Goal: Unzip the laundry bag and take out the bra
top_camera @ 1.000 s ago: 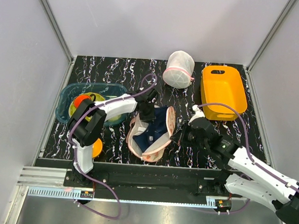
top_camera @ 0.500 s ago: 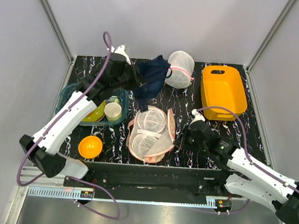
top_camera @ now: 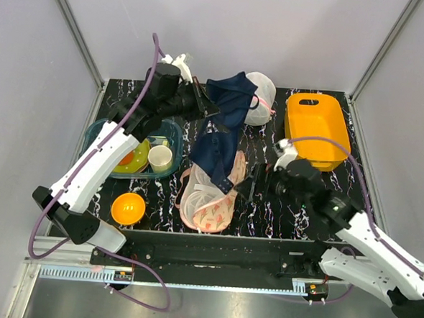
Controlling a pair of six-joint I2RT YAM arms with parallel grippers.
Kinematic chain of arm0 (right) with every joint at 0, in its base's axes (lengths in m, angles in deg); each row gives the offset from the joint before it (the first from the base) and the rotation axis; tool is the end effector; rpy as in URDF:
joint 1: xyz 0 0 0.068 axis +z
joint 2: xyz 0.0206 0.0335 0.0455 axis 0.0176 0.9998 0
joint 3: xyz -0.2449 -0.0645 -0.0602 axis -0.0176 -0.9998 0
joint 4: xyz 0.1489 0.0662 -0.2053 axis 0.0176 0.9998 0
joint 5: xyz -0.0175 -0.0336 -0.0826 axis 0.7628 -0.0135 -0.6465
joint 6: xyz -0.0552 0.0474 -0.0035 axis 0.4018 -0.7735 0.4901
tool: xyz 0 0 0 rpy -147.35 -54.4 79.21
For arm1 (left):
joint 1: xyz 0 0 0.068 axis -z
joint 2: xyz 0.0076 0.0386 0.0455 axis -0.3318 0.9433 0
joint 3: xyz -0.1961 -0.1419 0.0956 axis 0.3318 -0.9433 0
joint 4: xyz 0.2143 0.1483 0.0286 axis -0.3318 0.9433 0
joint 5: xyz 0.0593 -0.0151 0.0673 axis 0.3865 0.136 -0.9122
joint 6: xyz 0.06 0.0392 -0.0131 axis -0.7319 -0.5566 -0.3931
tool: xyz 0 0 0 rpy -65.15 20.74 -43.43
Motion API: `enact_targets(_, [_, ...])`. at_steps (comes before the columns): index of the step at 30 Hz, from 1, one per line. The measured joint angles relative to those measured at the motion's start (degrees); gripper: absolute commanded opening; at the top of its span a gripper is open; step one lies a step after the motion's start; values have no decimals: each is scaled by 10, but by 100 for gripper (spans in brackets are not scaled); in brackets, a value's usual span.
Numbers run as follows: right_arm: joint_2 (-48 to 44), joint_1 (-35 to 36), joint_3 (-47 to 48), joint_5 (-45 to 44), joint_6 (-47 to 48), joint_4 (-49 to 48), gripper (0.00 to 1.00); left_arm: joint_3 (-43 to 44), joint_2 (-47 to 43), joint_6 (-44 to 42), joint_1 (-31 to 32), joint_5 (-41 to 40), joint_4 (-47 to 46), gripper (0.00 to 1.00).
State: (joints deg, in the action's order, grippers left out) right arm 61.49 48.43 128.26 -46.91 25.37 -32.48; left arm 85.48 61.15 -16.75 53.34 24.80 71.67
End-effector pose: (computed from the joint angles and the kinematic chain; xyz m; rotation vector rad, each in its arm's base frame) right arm 0.1416 0.1590 0.2844 -0.2226 2.2478 0.9103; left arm 0.2705 -0.1930 0.4399 -0.0713 2.1162 -0.9933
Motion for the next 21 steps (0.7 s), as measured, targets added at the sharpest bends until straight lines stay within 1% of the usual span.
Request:
enact_targets(3, [-1,-25,78,-6,23,-4,100,-15,9,-5,0,50,0,0])
enact_targets(5, [17,-43,124,-5,37,-11,100,-25,14,-12,0,80,-1,0])
enact_targets(8, [50,-67,160,3,52,-26,100,-42,16,-19,0,113,0,0])
enact_targets(15, [128,-138,179,43,62,-56,100,-74,16,-32,2,182,-4,0])
enact_targets(19, [149,-156,179,56,54,-78,99,-88,16,-33,2,229,-27,0])
enact_targets(20, [151,-158,179,58,52,-86,93,-93,16,-32,2,242,-36,0])
enact_targets(21, [151,-158,179,63,49,-94,78,-100,16,-32,2,256,-45,0])
